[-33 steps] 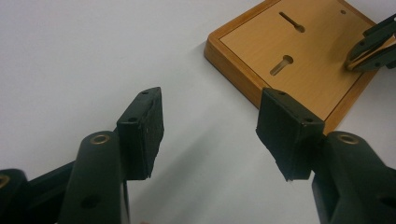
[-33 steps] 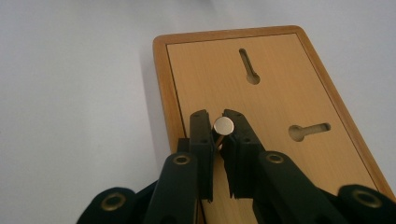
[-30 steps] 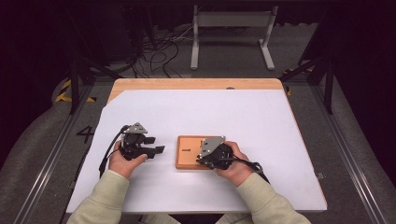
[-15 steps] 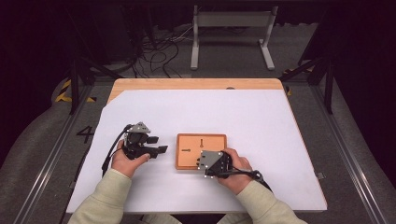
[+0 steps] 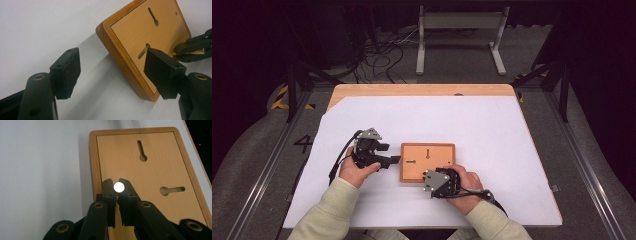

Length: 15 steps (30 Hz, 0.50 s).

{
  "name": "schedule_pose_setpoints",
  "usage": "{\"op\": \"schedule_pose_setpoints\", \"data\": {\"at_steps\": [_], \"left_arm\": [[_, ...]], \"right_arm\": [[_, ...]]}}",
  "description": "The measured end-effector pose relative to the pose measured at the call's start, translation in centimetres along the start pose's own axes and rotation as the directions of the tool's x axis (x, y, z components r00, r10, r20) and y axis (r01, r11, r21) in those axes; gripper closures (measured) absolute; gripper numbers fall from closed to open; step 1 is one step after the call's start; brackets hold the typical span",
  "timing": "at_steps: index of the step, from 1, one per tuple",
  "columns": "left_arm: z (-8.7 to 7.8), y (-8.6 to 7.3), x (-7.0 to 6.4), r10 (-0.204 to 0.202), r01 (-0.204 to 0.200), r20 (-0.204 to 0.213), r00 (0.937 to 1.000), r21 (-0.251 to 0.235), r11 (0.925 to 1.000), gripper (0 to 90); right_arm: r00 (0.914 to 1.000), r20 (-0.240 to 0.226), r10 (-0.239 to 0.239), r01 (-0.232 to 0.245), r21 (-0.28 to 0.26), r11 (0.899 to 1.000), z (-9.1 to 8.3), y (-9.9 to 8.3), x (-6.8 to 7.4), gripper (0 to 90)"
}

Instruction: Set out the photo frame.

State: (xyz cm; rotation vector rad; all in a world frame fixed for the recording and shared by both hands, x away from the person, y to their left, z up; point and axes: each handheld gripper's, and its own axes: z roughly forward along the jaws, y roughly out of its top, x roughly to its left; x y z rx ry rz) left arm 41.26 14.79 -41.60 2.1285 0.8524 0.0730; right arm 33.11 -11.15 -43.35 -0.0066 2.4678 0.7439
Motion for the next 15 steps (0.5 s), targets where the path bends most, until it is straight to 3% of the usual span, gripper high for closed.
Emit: {"op": "schedule_pose_setpoints", "data": {"at_steps": [5,8,15], "left_arm": [[0.7,0.4,-0.1,-0.018,0.018,0.019,0.9997,-0.004,0.9998,28.4],[1.0,0.9,-0.2,-0.006,0.006,0.033,0.9994,-0.003,1.0,27.2],[2.8,1.7,-0.4,-0.015,0.013,0.06,0.9981,0.032,0.9994,25.1]], "right_arm": [[1.0,0.009,0.0,0.0,0.0,1.0,0.0,0.0,0.2,84.3],[0.9998,0.017,-0.009,0.009,-0.002,1.0,-0.1,0.0,0.3,84.3],[0.9988,0.038,-0.031,0.031,0.0,1.0,-0.1,0.0,0.8,84.3]]}}
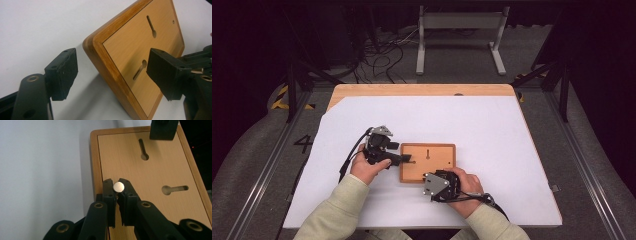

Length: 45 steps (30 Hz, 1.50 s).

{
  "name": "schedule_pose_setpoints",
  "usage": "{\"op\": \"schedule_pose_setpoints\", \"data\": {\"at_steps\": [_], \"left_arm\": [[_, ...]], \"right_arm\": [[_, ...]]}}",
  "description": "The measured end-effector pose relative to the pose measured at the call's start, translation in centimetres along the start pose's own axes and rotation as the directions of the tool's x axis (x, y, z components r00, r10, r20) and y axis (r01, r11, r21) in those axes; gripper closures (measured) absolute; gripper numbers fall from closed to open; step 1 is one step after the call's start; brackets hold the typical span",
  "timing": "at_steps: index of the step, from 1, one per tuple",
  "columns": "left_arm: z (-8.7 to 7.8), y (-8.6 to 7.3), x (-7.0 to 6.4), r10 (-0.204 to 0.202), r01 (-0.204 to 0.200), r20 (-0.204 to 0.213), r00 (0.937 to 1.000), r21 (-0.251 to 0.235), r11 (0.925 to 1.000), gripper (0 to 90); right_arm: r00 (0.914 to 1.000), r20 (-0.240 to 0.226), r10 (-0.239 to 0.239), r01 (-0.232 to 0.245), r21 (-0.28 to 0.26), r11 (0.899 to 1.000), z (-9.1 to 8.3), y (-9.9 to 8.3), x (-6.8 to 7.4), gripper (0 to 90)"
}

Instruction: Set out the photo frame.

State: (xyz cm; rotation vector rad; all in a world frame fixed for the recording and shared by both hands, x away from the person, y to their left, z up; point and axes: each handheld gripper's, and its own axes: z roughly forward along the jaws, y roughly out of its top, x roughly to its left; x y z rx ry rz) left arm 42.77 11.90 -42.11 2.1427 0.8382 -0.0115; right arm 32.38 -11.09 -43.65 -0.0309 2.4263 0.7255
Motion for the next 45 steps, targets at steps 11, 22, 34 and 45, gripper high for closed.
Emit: {"op": "schedule_pose_setpoints", "data": {"at_steps": [11,22,34,45], "left_arm": [[1.6,0.3,0.2,-0.007,0.006,0.055,0.9985,0.021,0.9998,24.2],[2.5,0.6,-0.2,-0.006,0.003,0.086,0.9963,0.041,0.9991,22.9],[3.1,0.5,0.1,-0.018,0.009,0.138,0.9902,0.064,0.9979,20.5],[3.2,0.8,-0.1,-0.014,0.0,0.167,0.9858,0.083,0.9965,26.8]], "right_arm": [[0.9991,0.03,-0.03,0.03,-0.002,1.0,-0.1,0.0,0.5,84.2],[0.999,0.032,-0.032,0.032,0.001,0.999,-0.1,-0.1,0.6,84.2],[0.9974,0.042,-0.059,0.059,0.004,0.998,-0.2,-0.1,0.7,84.2],[0.9989,0.0,0.047,-0.047,-0.013,0.999,-0.3,-0.6,0.5,77.7]]}}
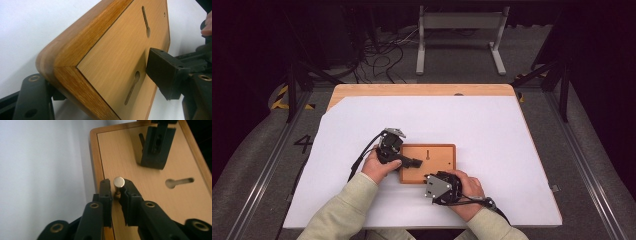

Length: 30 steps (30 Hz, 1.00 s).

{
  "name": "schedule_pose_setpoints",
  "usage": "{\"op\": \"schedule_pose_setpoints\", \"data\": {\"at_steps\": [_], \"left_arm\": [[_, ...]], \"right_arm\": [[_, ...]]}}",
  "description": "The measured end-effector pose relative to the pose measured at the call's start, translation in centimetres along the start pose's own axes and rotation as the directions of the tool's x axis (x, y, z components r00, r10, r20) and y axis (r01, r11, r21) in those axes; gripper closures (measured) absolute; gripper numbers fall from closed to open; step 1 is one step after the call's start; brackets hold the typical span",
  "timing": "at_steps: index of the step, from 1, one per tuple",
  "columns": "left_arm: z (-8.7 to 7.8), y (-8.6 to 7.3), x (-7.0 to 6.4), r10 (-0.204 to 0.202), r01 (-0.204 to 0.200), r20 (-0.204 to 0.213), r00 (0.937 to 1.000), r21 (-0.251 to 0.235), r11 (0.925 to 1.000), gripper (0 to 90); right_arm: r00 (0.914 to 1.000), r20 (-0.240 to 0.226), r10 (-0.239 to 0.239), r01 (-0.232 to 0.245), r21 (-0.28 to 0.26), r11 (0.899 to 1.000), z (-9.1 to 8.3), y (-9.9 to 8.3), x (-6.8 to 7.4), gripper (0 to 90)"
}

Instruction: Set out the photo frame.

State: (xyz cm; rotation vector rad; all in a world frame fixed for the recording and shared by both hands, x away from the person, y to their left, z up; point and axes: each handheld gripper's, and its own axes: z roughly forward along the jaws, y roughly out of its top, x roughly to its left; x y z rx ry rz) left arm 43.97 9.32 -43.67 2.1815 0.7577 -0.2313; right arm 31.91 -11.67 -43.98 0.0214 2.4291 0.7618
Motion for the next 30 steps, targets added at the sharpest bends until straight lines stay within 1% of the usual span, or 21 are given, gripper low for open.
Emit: {"op": "schedule_pose_setpoints", "data": {"at_steps": [1,2,3,4,5,6,7,9,12,13,14,18,19,20,21,22,24,25,28,29,30], "left_arm": [[-0.1,0.0,-0.1,0.002,-0.002,0.001,1.0,0.003,1.0,27.5],[-0.1,0.0,-0.1,0.002,-0.002,0.001,1.0,0.003,1.0,28.2],[-0.3,0.0,-0.2,0.011,-0.011,0.004,0.9999,-0.005,0.9999,29.2],[-0.3,0.0,-0.2,0.011,-0.011,0.004,0.9999,-0.005,0.9999,29.9],[-0.4,0.0,-0.3,0.016,-0.016,0.004,0.9999,-0.009,0.9998,29.9],[-0.6,0.0,-0.4,0.024,-0.024,0.002,0.9997,-0.013,0.9996,31.2],[-0.7,0.0,-0.5,0.032,-0.032,0.001,0.9995,-0.016,0.9994,32.4],[-0.9,0.0,-0.9,0.045,-0.046,-0.008,0.9989,-0.019,0.9988,33.9],[-1.6,0.0,-1.3,0.072,-0.072,-0.006,0.9974,-0.023,0.9971,38.2],[-1.7,-0.1,-1.6,0.075,-0.075,-0.008,0.9971,-0.029,0.9967,39.8],[-1.8,-0.1,-1.7,0.089,-0.089,-0.012,0.996,-0.029,0.9956,40.7],[-2.2,-0.3,-2.4,0.118,-0.118,-0.016,0.9929,-0.037,0.9923,43.7],[-2.3,-0.4,-2.5,0.125,-0.125,-0.013,0.9921,-0.041,0.9913,44.6],[-2.3,-0.4,-2.5,0.125,-0.125,-0.013,0.9921,-0.041,0.9913,45.4],[-2.6,-0.5,-2.8,0.142,-0.143,-0.015,0.9897,-0.048,0.9886,46.2],[-2.7,-0.5,-2.9,0.151,-0.152,-0.016,0.9883,-0.052,0.987,46.9],[-2.9,-0.7,-3.3,0.177,-0.178,-0.02,0.984,-0.05,0.9828,48.3],[-2.9,-0.7,-3.3,0.177,-0.178,-0.02,0.984,-0.05,0.9828,49.1],[-3.2,-1.0,-3.6,0.206,-0.206,-0.015,0.9785,-0.042,0.9776,50.9],[-3.3,-1.1,-3.8,0.215,-0.215,-0.017,0.9765,-0.041,0.9757,51.6],[-3.4,-1.2,-3.9,0.23,-0.231,-0.018,0.9729,-0.039,0.9722,52.4]], "right_arm": [[0.9985,-0.017,0.052,-0.052,-0.015,0.999,-0.1,-0.2,-0.1,74.9],[0.9985,-0.017,0.052,-0.052,-0.015,0.999,-0.1,-0.2,-0.1,74.9],[0.9942,-0.05,0.095,-0.097,-0.037,0.995,-0.5,-0.3,-0.6,71.4],[0.9942,-0.05,0.095,-0.097,-0.037,0.995,-0.5,-0.3,-0.6,71.4],[0.9911,-0.064,0.117,-0.12,-0.051,0.991,-0.8,-0.4,-0.8,70.3],[0.9871,-0.077,0.14,-0.145,-0.065,0.987,-1.2,-0.4,-1.1,67.9],[0.9814,-0.094,0.168,-0.175,-0.073,0.982,-1.6,-0.5,-1.4,65.2],[0.9685,-0.122,0.217,-0.228,-0.087,0.97,-2.3,-0.6,-1.7,63.1],[0.9623,-0.128,0.24,-0.255,-0.115,0.96,-3.5,-0.5,-2.1,62.4],[0.958,-0.133,0.254,-0.272,-0.136,0.953,-4.1,-0.5,-2.3,61.7],[0.9552,-0.134,0.264,-0.283,-0.151,0.947,-4.6,-0.4,-2.5,61.2],[0.9466,-0.118,0.3,-0.318,-0.195,0.928,-6.7,-0.7,-3.5,60.5],[0.9452,-0.111,0.307,-0.324,-0.203,0.924,-7.2,-0.9,-3.8,60.5],[0.9452,-0.111,0.307,-0.324,-0.203,0.924,-7.2,-0.9,-3.8,60.5],[0.9405,-0.094,0.326,-0.339,-0.215,0.916,-8.2,-1.4,-4.2,60.3],[0.9376,-0.086,0.337,-0.348,-0.221,0.911,-8.6,-1.7,-4.5,60.3],[0.9278,-0.076,0.365,-0.373,-0.239,0.897,-9.6,-2.4,-5.0,60.3],[0.9278,-0.076,0.365,-0.373,-0.239,0.897,-9.6,-2.4,-5.0,60.3],[0.9085,-0.049,0.415,-0.412,-0.269,0.871,-11.3,-3.7,-6.0,60.7],[0.9053,-0.042,0.423,-0.417,-0.276,0.866,-11.6,-4.0,-6.2,60.8],[0.8956,-0.028,0.444,-0.433,-0.279,0.857,-12.1,-4.5,-6.5,61.1]]}}
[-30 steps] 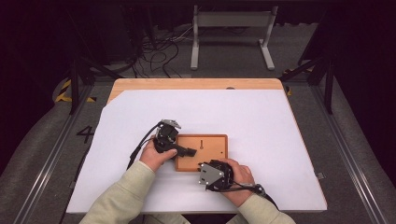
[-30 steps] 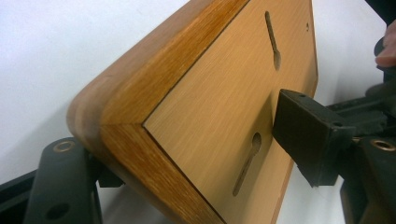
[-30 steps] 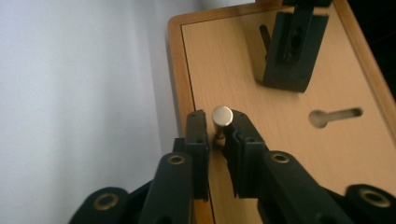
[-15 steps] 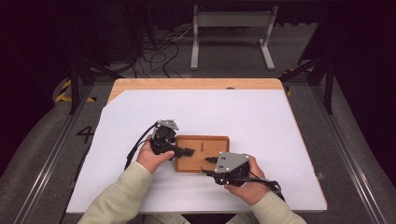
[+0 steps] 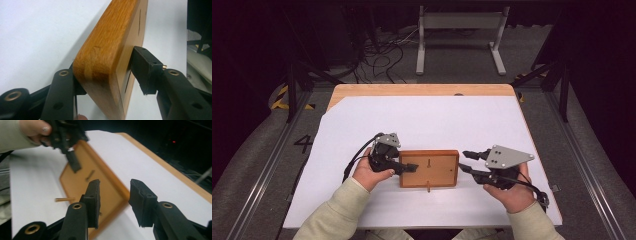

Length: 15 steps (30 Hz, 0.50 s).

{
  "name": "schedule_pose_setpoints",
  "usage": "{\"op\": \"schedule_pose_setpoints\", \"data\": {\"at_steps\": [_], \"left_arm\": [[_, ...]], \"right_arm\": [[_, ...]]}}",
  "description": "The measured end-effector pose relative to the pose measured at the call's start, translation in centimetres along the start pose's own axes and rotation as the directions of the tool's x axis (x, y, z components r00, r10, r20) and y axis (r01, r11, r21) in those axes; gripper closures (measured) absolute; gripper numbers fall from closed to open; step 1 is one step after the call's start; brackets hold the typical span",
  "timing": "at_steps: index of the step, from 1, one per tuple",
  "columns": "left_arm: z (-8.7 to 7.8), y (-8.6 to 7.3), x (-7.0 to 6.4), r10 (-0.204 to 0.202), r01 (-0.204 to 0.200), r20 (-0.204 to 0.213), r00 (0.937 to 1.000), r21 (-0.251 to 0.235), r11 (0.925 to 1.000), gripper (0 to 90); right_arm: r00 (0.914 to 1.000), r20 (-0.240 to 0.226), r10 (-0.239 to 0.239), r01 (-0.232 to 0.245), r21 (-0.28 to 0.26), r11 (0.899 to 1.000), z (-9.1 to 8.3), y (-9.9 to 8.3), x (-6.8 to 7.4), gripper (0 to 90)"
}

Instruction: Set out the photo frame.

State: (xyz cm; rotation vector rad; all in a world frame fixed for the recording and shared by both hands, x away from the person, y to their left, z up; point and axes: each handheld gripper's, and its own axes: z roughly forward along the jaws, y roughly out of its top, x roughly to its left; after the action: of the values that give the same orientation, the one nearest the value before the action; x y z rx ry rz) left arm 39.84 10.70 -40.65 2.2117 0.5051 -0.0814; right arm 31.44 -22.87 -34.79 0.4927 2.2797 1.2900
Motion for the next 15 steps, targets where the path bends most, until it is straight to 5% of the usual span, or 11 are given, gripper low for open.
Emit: {"op": "schedule_pose_setpoints", "data": {"at_steps": [6,10,12,15], "left_arm": [[-0.4,-0.4,-1.2,0.053,-0.053,-0.007,0.9986,0.006,0.9986,56.6],[-0.6,-0.3,-2.3,0.112,-0.112,-0.034,0.9932,-0.001,0.9937,58.1],[-0.7,-0.3,-2.9,0.142,-0.142,-0.046,0.9889,-0.013,0.9897,60.3],[-0.5,-0.2,-3.7,0.2,-0.202,-0.117,0.9728,-0.007,0.9794,68.0]], "right_arm": [[0.9961,0.076,0.044,-0.045,0.01,0.999,-1.6,-0.9,-1.9,61.8],[0.9944,0.086,0.061,-0.062,0.013,0.998,-1.6,-1.3,-2.5,62.1],[0.9938,0.087,0.069,-0.07,0.012,0.997,-1.5,-1.5,-2.7,62.2],[0.9933,0.088,0.075,-0.077,0.011,0.997,-1.3,-1.6,-3.0,62.3]]}}
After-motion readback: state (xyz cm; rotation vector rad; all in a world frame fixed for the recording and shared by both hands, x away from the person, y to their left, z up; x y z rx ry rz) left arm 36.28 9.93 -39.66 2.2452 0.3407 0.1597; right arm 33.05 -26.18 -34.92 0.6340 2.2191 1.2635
